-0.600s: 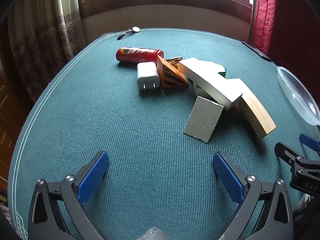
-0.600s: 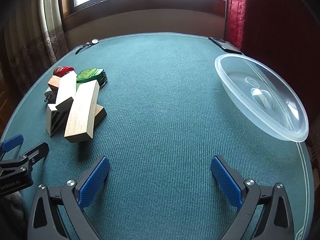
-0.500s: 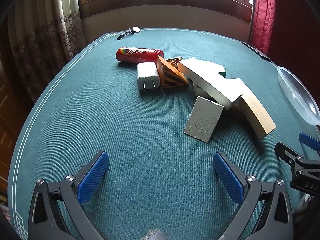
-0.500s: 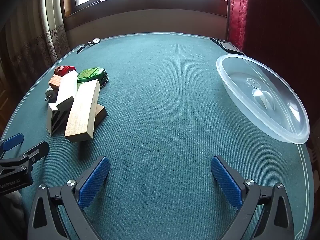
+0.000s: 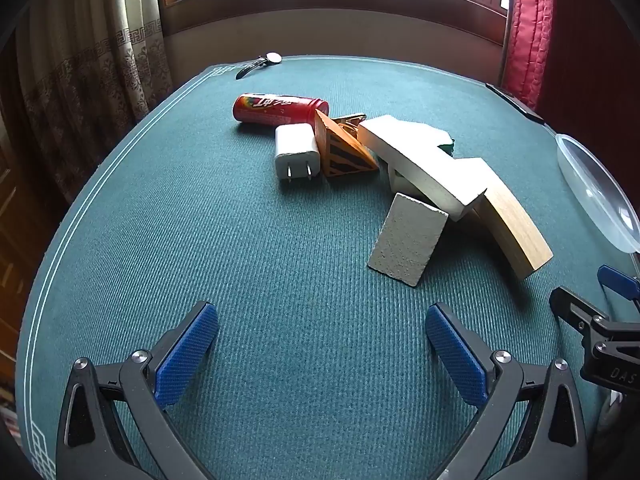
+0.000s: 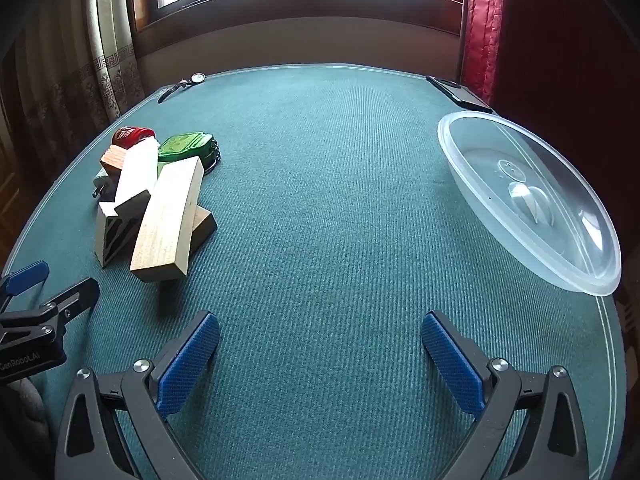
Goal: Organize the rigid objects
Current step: 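Move the right tool toward the pale wooden plank in the pile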
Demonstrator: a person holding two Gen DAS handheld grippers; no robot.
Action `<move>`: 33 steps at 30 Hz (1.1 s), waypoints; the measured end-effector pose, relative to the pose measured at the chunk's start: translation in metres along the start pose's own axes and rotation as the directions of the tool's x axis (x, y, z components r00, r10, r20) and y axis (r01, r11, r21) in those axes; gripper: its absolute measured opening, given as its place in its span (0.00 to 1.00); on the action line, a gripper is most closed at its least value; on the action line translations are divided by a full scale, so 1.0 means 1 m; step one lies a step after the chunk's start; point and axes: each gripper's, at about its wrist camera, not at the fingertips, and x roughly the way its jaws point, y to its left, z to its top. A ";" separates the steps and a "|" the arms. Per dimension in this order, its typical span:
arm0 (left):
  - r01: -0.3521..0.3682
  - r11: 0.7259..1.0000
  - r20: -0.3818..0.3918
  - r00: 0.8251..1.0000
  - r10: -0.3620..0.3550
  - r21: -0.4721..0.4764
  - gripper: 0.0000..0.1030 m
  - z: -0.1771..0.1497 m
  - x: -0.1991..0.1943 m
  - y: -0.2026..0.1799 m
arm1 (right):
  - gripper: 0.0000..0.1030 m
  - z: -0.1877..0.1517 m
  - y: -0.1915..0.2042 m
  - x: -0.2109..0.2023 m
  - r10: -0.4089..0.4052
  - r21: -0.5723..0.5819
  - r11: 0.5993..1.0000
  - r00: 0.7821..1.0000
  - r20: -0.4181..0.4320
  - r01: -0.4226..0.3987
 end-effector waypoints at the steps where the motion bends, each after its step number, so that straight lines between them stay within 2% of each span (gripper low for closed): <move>1: 0.000 1.000 0.000 1.000 0.000 0.000 1.00 0.000 0.000 0.000 | 1.00 0.001 -0.001 0.000 0.001 -0.001 1.000 1.000 -0.001 -0.001; 25: 0.001 1.000 -0.001 1.000 -0.001 0.000 1.00 0.000 0.000 0.000 | 0.98 0.004 -0.003 0.001 0.001 0.018 1.000 1.000 -0.012 -0.001; 29: 0.001 1.000 -0.001 1.000 -0.001 0.000 1.00 0.000 0.000 0.000 | 0.90 0.012 0.002 -0.009 0.078 0.045 0.996 0.997 0.017 -0.078; 33: 0.000 1.000 -0.001 1.000 0.000 0.000 1.00 0.000 0.000 0.000 | 0.88 0.025 0.016 -0.023 0.127 0.004 0.992 0.988 0.085 -0.128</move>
